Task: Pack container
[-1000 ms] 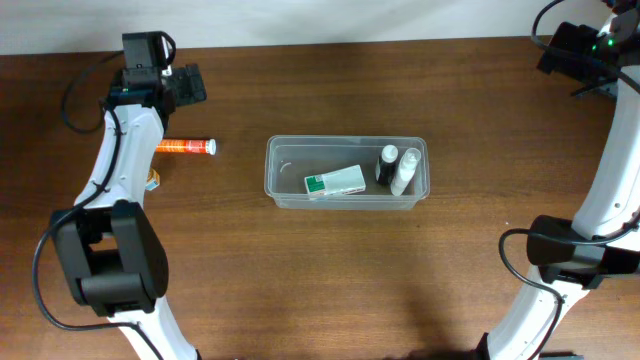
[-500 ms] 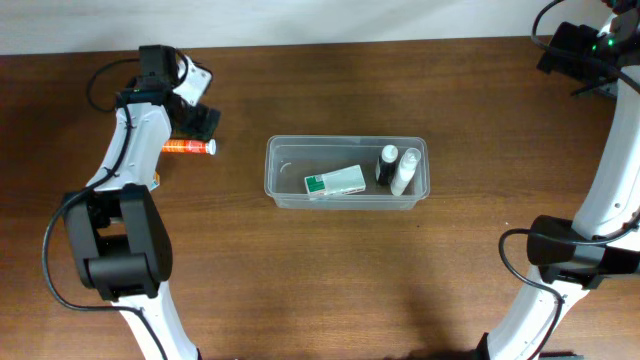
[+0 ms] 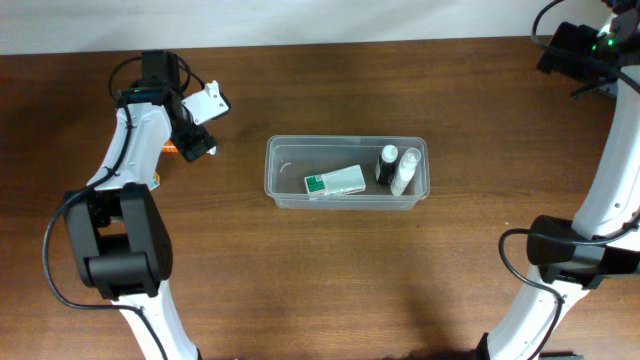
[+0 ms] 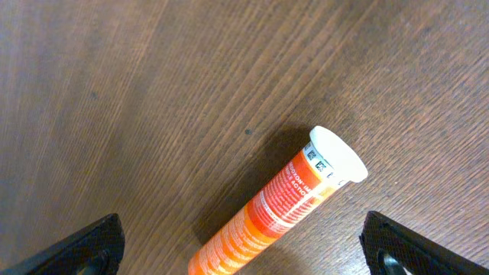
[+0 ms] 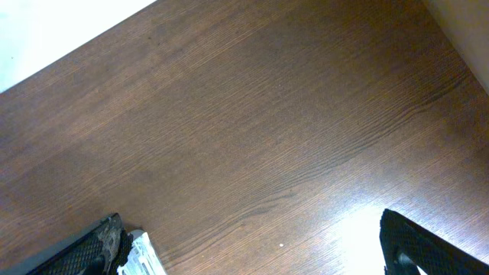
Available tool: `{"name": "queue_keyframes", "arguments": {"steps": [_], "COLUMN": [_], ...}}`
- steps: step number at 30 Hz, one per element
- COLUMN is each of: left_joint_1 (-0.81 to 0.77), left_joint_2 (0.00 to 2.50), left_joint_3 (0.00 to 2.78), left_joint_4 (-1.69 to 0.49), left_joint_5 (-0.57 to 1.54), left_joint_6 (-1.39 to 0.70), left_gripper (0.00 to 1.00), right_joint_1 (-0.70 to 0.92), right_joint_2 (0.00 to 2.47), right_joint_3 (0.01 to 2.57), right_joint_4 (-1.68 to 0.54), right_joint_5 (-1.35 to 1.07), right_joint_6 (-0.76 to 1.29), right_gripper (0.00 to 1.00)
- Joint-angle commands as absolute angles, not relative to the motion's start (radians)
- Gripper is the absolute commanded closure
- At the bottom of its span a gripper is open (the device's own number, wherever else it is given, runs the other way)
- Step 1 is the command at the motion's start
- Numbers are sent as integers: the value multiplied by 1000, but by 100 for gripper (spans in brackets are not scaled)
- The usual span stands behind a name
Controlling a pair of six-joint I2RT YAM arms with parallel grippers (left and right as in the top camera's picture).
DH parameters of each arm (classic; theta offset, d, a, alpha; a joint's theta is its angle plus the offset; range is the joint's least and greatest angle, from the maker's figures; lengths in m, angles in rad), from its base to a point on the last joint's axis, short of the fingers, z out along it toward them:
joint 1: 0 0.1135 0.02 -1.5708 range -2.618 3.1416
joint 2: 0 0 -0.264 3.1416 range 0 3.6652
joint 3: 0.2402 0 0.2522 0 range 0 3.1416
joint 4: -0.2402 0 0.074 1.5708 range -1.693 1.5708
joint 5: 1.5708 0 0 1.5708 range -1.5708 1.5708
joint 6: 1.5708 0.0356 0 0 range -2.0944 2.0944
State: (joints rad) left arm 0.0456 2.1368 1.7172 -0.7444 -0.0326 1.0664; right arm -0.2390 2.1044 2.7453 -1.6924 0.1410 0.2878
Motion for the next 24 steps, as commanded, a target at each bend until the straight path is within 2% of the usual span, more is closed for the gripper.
{"name": "queue_keyframes", "arguments": {"steps": [1,24], "left_joint_1": [55,55], "left_joint_2": [2202,2339], "left_joint_3": [1731,1731], "left_joint_4": [-745,-743], "left_joint_5": [-13,78], "left_joint_6": [1136,1138], "left_gripper": [1,2], "right_joint_1": [-243,-243], "right_joint_2": [2094,2094], "right_joint_3": [2754,2754], "right_joint_4": [-1699,-1698], "right_joint_5": [150,150], "right_joint_6": [292,292], "right_gripper": [2,2]}}
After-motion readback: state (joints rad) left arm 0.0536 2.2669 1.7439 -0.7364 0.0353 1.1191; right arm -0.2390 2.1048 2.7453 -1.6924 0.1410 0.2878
